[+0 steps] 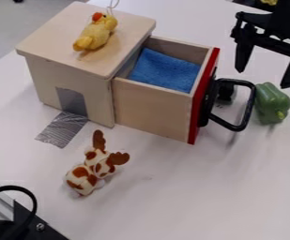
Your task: Closed the drawer
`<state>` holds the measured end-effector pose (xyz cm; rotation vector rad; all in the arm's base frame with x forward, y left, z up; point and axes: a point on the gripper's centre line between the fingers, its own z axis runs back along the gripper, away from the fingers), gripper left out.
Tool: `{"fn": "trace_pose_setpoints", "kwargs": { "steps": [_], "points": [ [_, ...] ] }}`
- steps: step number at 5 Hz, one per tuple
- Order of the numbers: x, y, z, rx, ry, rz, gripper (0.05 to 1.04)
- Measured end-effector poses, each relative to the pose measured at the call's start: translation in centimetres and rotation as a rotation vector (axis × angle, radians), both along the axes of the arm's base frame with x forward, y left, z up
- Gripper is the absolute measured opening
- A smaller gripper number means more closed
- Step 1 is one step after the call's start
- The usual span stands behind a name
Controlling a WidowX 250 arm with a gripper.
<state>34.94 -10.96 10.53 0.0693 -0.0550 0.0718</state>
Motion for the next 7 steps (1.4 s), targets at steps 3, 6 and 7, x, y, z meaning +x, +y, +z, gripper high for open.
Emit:
{"fn": "trace_pose_setpoints", "kwargs": {
  "steps": [3,6,7],
  "points": [
    [-2.8,1.1,-5.5,0.041,0.089,0.013,0.996],
    [-3.8,1.6,-9.2,0.081,0.101,-0.049,0.385],
    [-5.0,2.8,-10.7,0.105,0.146,-0.041,0.172]
  ]
}}
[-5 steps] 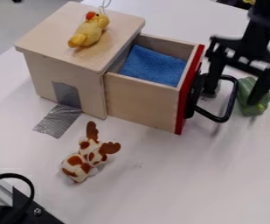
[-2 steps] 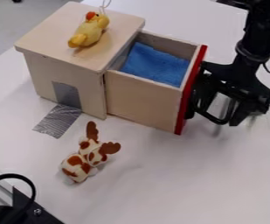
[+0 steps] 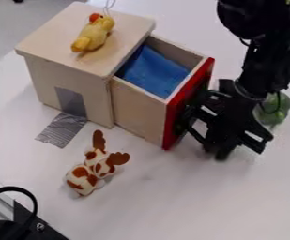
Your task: Closed the drawer
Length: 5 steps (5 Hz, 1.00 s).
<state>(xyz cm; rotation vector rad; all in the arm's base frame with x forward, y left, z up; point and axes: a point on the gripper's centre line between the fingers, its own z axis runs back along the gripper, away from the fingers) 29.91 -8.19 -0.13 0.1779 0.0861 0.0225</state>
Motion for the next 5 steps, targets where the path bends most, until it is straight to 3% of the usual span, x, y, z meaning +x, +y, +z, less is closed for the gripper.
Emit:
{"fn": "trace_pose_setpoints", "kwargs": {
  "steps": [2,3,4,5],
  "points": [
    [-0.5,0.7,0.2,0.019,-0.005,-0.017,0.124],
    [-0.8,2.1,0.7,0.004,-0.032,0.024,0.124],
    [0.2,6.3,1.5,-0.052,-0.078,0.205,0.124],
    [0.2,8.0,2.8,-0.102,-0.119,0.278,0.124]
  ]
}}
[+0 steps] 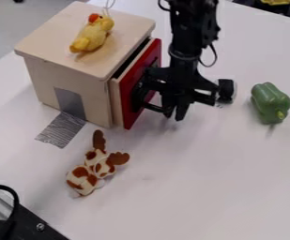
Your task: Closed the drawer
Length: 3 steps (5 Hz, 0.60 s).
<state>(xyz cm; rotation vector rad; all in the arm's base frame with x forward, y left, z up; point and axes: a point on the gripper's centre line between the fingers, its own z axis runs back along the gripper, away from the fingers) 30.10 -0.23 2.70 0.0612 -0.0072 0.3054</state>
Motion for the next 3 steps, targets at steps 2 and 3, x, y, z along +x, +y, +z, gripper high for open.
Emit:
{"fn": "trace_pose_setpoints", "kwargs": {
  "steps": [2,3],
  "points": [
    [-1.0,1.5,-0.1,-0.002,0.01,0.014,0.147],
    [-1.8,1.7,-0.5,-0.012,0.036,0.062,0.386]
  ]
}}
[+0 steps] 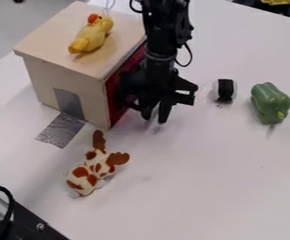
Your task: Closed the drawer
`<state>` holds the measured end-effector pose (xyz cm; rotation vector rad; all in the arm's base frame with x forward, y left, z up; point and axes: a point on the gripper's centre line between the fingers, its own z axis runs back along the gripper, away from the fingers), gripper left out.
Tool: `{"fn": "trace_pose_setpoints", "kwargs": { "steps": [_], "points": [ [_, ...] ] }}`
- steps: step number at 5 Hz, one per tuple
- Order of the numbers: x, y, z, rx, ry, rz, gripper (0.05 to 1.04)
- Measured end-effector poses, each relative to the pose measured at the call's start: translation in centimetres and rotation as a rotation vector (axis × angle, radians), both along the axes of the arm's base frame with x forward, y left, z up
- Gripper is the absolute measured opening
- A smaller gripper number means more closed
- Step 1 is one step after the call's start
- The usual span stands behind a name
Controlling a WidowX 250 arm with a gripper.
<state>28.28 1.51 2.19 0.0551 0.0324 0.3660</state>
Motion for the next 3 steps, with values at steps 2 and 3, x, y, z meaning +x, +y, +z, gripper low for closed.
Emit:
{"fn": "trace_pose_setpoints", "kwargs": {
  "steps": [2,3],
  "points": [
    [1.0,-2.6,1.7,-0.051,0.0,-0.074,0.96],
    [1.9,-3.9,4.4,-0.051,-0.043,-0.128,0.999]
  ]
}}
